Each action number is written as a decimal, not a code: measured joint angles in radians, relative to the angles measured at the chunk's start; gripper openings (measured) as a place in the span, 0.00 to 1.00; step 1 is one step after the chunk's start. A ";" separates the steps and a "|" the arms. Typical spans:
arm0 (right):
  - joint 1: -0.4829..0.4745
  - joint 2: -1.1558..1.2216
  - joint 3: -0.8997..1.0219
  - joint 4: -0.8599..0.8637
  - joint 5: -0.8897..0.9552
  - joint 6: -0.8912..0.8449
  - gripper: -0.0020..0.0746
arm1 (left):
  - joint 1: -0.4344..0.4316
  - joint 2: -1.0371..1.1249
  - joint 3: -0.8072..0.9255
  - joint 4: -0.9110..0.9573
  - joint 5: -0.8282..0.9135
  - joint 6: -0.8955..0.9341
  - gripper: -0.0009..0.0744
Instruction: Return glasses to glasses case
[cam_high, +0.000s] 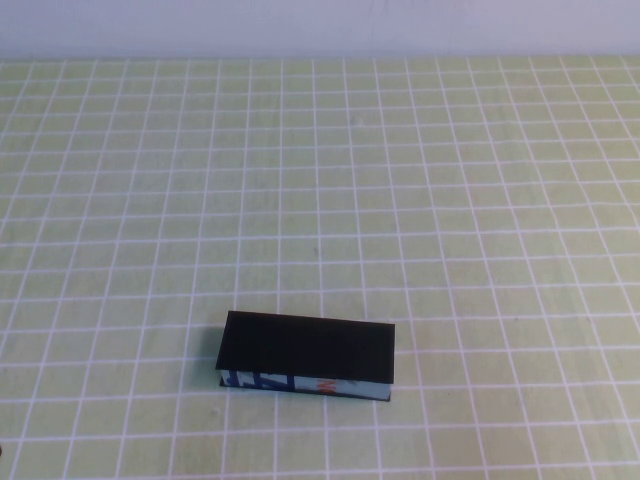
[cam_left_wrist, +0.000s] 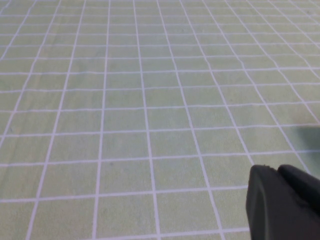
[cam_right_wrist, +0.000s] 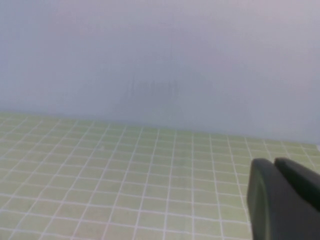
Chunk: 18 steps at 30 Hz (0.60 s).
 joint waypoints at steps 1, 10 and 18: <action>-0.002 -0.005 0.013 0.016 -0.013 0.000 0.00 | 0.000 0.000 0.000 0.000 0.000 0.000 0.01; -0.005 -0.011 0.318 0.204 -0.288 0.000 0.00 | 0.000 0.000 0.000 0.000 0.000 0.000 0.01; -0.008 -0.015 0.477 0.210 -0.273 0.000 0.00 | 0.002 0.000 0.000 0.000 0.000 0.000 0.01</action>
